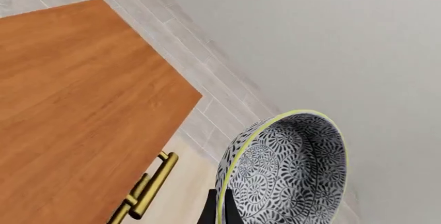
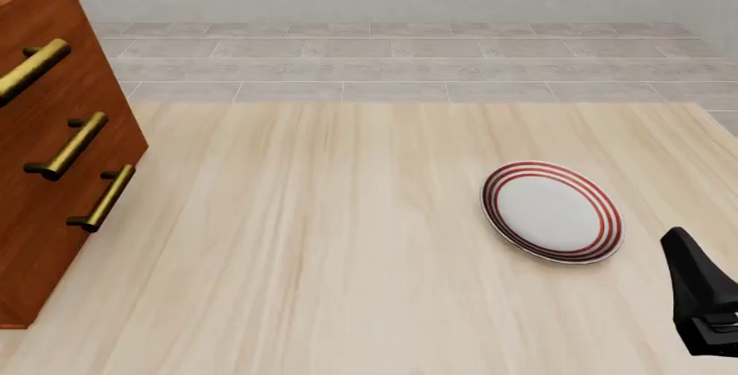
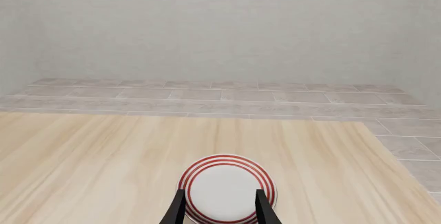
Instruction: Put the bowl on top of the cabinet.
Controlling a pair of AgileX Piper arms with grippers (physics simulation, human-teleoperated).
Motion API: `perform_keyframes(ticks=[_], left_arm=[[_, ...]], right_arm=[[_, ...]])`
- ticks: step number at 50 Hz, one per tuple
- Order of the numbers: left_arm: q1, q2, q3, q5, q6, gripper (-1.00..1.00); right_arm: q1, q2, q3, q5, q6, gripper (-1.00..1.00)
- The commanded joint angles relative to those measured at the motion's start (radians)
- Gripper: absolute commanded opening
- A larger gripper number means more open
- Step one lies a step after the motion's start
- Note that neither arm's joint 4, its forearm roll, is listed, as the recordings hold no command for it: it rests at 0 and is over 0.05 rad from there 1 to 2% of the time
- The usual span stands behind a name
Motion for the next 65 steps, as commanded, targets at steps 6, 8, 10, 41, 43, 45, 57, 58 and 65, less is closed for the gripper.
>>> perform_keyframes(ticks=[6, 8, 10, 41, 43, 45, 57, 58, 65], left_arm=[[0.156, 0.141, -0.094, -0.011, 0.013, -1.00], [0.171, 0.154, -0.097, -0.014, 0.020, -1.00], [0.178, 0.161, -0.099, -0.015, 0.020, -1.00], [0.367, 0.319, -0.152, -0.056, 0.088, -1.00], [0.370, 0.322, -0.149, -0.059, 0.088, -1.00], [0.374, 0.326, -0.147, -0.063, 0.095, -1.00], [0.399, 0.357, -0.118, -0.098, 0.106, -1.00], [0.398, 0.358, -0.116, -0.097, 0.108, -1.00], [0.396, 0.366, -0.104, -0.103, 0.114, -1.00]], right_arm=[[0.000, 0.000, -0.005, 0.003, -0.002, 1.00], [0.000, 0.000, -0.005, 0.003, -0.002, 1.00], [-0.001, 0.000, -0.005, 0.003, -0.002, 1.00], [0.000, 0.000, -0.005, 0.003, -0.002, 1.00], [0.000, 0.000, -0.005, 0.003, -0.002, 1.00], [0.000, 0.000, -0.005, 0.003, -0.002, 1.00], [0.000, 0.000, -0.005, 0.003, -0.002, 1.00], [0.000, 0.000, -0.005, 0.003, -0.002, 1.00], [0.000, 0.000, -0.005, 0.003, -0.002, 1.00]])
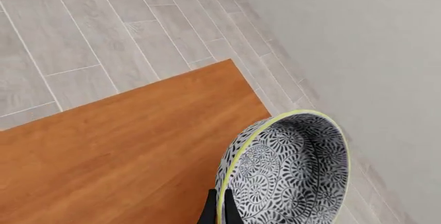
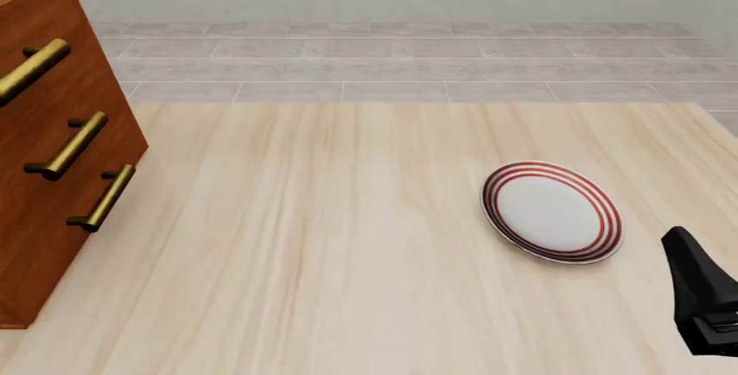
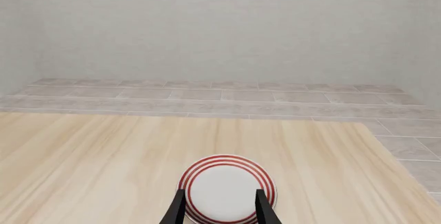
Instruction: Put the bowl on top of the cabinet.
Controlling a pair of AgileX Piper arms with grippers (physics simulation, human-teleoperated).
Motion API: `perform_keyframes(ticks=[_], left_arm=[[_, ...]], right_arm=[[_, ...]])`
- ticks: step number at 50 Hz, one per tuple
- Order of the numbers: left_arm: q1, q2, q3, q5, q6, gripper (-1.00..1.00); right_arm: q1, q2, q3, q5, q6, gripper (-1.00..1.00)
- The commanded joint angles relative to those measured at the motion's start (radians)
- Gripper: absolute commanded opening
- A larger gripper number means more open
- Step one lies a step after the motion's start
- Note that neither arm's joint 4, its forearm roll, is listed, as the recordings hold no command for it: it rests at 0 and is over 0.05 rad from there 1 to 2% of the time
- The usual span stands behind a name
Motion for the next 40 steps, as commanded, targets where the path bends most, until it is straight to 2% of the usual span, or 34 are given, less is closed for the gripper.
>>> perform_keyframes(ticks=[1, 23, 24, 40], left_arm=[[0.015, 0.016, 0.014, -0.019, 0.018, -1.00], [0.028, 0.031, 0.007, -0.026, 0.025, -1.00], [0.029, 0.030, 0.005, -0.027, 0.024, 1.00], [0.006, -0.056, -0.026, -0.032, -0.065, 1.00]], right_arm=[[-0.001, 0.000, 0.000, -0.002, -0.002, 1.00], [-0.001, 0.000, 0.000, -0.002, -0.002, 1.00], [-0.001, 0.000, 0.000, -0.002, -0.002, 1.00], [-0.001, 0.000, 0.000, -0.002, -0.002, 1.00]])
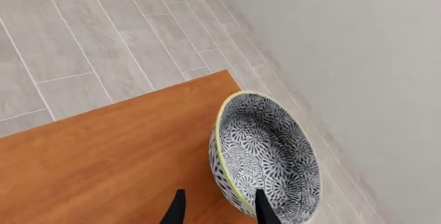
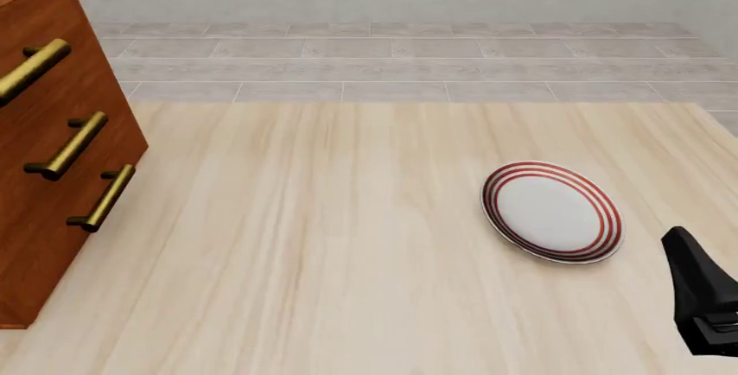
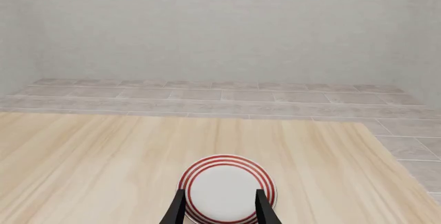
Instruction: Put the bowl on top of the cabinet.
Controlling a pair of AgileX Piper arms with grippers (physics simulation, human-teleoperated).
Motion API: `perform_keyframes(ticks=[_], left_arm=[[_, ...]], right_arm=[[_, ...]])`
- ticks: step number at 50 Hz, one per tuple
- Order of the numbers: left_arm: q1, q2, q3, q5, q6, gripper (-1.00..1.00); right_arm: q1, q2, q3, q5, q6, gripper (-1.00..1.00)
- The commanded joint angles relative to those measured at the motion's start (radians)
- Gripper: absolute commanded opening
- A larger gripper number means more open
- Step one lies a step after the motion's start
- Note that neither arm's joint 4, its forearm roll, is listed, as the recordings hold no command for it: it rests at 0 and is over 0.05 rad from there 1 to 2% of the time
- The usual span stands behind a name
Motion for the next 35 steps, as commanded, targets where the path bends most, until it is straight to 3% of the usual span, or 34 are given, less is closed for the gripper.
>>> perform_keyframes(ticks=[1, 35], left_arm=[[-0.008, -0.060, -0.019, -0.001, -0.059, 1.00], [-0.015, -0.074, -0.017, -0.003, -0.071, 1.00]], right_arm=[[-0.001, 0.000, 0.000, -0.002, -0.002, 1.00], [0.000, 0.000, 0.000, -0.002, -0.002, 1.00]])
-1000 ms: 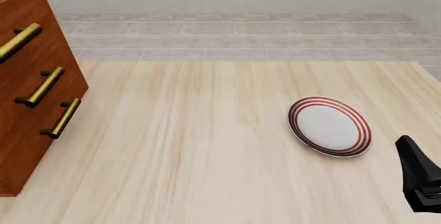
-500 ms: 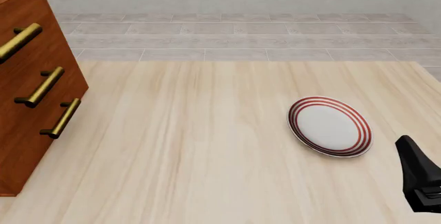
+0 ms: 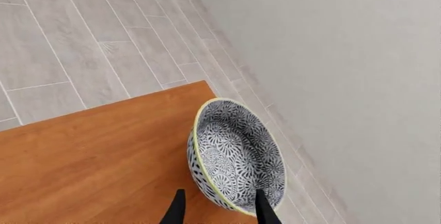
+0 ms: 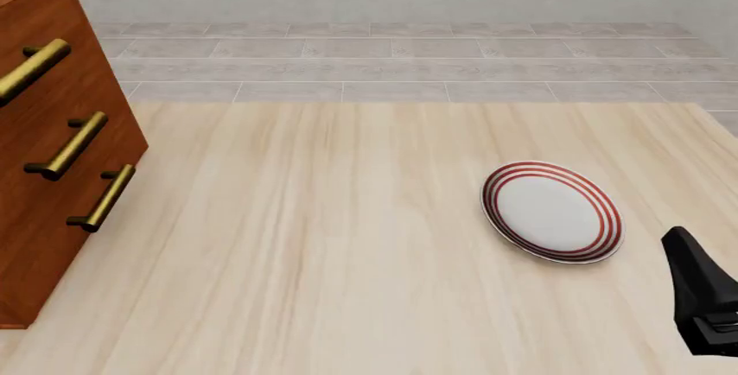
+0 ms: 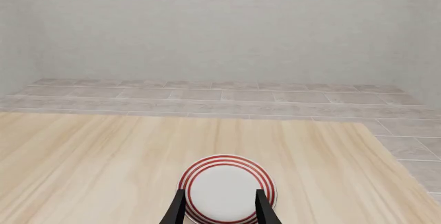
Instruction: Put the bowl on top of the cabinet.
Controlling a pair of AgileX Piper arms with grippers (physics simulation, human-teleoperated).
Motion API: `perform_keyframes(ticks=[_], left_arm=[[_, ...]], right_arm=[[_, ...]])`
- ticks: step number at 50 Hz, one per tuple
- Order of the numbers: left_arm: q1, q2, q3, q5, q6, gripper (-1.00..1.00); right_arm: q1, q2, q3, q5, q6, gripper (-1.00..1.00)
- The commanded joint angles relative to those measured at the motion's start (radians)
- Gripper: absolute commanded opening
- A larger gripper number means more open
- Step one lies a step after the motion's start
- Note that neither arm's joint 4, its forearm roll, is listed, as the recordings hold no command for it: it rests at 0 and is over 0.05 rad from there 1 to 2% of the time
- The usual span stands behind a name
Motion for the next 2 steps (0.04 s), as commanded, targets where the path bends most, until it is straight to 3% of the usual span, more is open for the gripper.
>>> perform_keyframes(ticks=[1, 2], left_arm=[[0.004, -0.004, -0.001, 0.002, -0.002, 1.00], [0.004, -0.004, -0.001, 0.002, -0.002, 1.00]], right_arm=[[0.000, 0.000, 0.000, -0.002, -0.002, 1.00], [-0.001, 0.000, 0.000, -0.002, -0.002, 1.00]])
